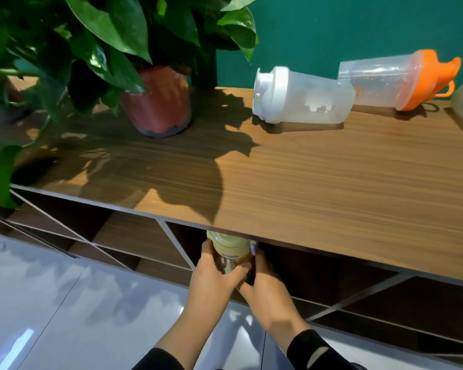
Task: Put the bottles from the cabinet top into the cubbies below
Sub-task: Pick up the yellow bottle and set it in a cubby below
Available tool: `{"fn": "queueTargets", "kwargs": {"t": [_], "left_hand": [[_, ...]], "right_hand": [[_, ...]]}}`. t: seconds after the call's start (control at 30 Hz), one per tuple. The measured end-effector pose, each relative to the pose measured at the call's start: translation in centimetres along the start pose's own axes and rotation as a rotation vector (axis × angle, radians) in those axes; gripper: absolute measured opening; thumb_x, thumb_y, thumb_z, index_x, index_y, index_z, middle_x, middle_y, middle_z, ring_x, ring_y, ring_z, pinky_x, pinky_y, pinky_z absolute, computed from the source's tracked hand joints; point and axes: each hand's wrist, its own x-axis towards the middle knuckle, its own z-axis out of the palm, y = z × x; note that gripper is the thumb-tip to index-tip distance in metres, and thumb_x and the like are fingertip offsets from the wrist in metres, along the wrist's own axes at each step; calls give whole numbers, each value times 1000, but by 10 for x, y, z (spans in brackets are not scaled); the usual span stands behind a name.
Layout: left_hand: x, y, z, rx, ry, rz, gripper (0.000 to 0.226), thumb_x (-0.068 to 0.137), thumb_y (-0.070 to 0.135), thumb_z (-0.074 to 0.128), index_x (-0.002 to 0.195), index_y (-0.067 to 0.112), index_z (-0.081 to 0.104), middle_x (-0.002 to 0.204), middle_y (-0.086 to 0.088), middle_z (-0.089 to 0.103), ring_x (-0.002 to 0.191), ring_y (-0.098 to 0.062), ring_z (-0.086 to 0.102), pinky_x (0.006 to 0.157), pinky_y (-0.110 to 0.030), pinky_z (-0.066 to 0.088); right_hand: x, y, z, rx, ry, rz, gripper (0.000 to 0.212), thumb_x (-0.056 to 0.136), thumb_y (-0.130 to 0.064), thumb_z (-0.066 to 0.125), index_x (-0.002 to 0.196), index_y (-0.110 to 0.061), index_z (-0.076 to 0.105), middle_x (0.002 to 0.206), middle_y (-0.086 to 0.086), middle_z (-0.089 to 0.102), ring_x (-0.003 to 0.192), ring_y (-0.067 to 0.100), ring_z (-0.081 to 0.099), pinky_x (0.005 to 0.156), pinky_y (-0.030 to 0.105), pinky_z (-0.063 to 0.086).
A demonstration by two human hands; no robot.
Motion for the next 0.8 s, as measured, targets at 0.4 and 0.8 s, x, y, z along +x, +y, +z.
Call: {"fn": "queueTargets", "kwargs": {"t": [0.4, 0.8], "left_hand": [[-106, 45, -46, 188, 259, 520, 7, 83, 25, 72, 81, 30, 76, 80, 20, 72, 75, 0, 70, 67, -7, 51], [46, 266, 2, 901, 275, 929, 75, 84, 49, 68, 147, 17, 43, 148, -6, 49, 138, -25, 42, 113, -46, 35]], "right_hand": [[-132, 8, -98, -87, 58, -561, 24, 87, -71, 57, 89, -53, 73, 102, -46, 64, 105, -19, 61, 99, 19, 51], [-91, -16, -240, -430, 417, -281, 53, 102, -50, 45, 153, -36, 38, 159, -23, 29, 143, -7, 17, 112, 20, 13]]}}
